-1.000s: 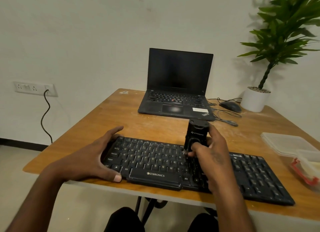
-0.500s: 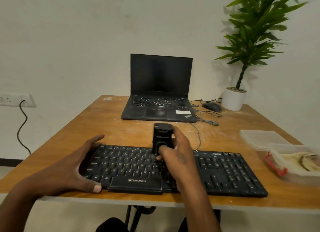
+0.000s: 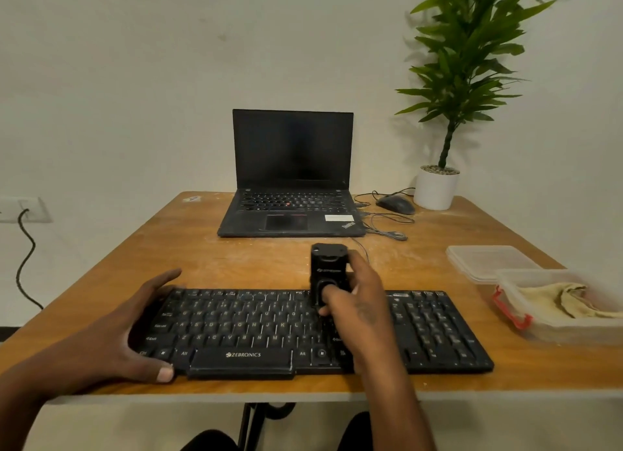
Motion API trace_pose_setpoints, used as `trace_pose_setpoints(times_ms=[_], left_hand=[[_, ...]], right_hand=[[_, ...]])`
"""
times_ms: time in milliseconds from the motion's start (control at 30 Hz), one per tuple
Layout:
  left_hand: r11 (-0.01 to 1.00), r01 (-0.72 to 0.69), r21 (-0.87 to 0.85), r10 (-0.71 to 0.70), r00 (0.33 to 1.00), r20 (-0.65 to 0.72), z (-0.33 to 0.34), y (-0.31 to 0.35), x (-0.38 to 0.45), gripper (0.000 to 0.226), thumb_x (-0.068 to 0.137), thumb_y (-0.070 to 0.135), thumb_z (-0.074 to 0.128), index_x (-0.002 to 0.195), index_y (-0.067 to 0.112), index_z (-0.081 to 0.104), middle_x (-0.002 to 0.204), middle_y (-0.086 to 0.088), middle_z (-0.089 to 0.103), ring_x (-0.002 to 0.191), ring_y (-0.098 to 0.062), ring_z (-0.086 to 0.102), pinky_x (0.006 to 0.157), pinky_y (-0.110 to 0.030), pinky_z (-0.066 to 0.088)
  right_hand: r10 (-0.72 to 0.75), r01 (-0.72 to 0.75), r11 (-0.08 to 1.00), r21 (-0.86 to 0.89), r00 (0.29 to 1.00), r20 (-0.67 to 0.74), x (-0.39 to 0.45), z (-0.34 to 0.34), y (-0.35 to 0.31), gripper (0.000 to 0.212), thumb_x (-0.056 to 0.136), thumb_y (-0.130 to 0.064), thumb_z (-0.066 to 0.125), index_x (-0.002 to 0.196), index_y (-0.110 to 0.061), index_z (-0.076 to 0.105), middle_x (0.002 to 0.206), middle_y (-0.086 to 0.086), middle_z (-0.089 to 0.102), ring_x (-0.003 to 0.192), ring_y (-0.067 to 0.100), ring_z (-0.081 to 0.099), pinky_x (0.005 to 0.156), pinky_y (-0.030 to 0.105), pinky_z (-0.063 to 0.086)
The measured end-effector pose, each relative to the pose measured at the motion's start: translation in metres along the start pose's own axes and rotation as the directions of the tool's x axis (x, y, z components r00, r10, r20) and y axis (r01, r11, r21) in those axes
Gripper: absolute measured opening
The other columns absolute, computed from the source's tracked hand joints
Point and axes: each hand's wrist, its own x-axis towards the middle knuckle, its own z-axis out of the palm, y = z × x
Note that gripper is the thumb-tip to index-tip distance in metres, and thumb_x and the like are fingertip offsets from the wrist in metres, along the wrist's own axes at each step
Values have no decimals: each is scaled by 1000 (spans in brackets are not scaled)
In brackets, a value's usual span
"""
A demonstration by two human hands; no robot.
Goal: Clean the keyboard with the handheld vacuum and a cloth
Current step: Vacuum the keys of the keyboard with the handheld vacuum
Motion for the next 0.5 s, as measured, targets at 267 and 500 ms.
trace_pose_setpoints(times_ms=[267,500], left_hand=[[1000,26,-8,-27,1000,-15,1,1,-1,141,38,58,105,151,70,21,154,20,46,134,-10,56,109,-46,50],[999,44,11,-44,999,-26,-4,-11,4,143,39,51,107,154,66,23,156,12,47,135,-21,56,107,-51,50]], right_hand=[[57,-55,998,25,993,-100,3,-46,5,53,91,5,54,118,-41,61,104,2,72,72,15,70,55,20,51],[70,-64,997,32,958,-279,2,-104,8,50,88,6,55,100,-41,63,95,5,71,73,25,70,58,31,51]])
